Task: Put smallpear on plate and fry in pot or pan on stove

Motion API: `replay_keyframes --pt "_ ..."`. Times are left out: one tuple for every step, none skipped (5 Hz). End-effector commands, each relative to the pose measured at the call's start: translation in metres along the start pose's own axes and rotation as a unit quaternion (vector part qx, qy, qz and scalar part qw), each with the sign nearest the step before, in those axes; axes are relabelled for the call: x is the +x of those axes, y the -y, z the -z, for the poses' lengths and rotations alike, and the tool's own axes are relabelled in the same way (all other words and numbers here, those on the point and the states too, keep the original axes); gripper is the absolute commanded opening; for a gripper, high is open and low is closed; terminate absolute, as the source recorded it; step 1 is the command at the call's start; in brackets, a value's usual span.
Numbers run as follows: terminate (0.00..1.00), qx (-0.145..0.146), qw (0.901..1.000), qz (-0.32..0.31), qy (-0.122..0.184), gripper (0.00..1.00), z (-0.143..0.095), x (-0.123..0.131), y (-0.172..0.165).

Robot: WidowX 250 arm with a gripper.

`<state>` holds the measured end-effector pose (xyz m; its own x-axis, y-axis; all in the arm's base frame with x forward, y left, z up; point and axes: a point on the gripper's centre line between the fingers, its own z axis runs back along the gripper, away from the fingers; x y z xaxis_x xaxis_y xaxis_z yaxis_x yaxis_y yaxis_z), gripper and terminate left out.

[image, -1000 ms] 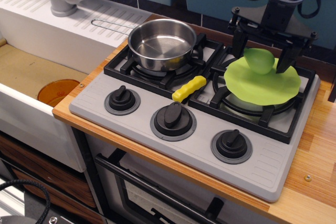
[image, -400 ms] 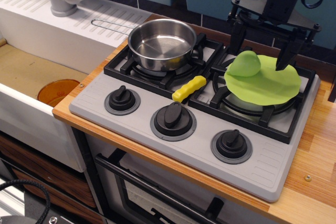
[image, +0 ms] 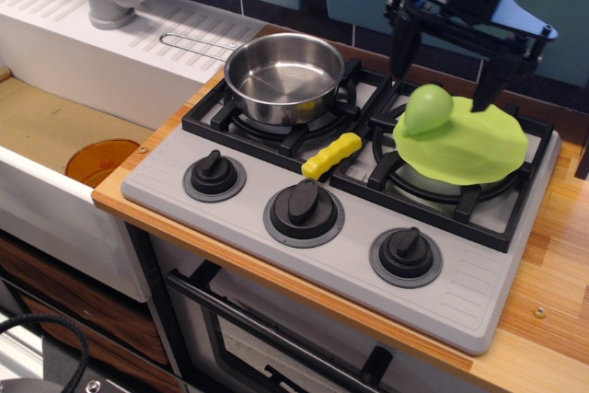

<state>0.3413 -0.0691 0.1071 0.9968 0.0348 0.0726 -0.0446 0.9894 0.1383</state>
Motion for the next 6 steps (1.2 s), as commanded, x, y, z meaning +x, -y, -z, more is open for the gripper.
replay_keyframes --pt "0.00 -0.011 0.9993 -0.006 0.035 1.00 -0.023 0.007 -0.004" --pt "0.00 -0.011 0.9993 -0.006 0.035 1.00 -0.023 0.007 -0.004" --pt "0.00 -0.011 0.9993 -0.006 0.035 1.00 -0.023 0.007 -0.004" --pt "0.00 -0.007 0.9984 0.012 0.054 1.00 -0.021 -0.002 -0.014" --pt "0.00 -0.008 0.9967 0.041 0.070 1.00 -0.013 -0.002 -0.026" --pt "0.00 -0.010 0.9953 0.055 0.079 1.00 -0.005 -0.001 -0.036"
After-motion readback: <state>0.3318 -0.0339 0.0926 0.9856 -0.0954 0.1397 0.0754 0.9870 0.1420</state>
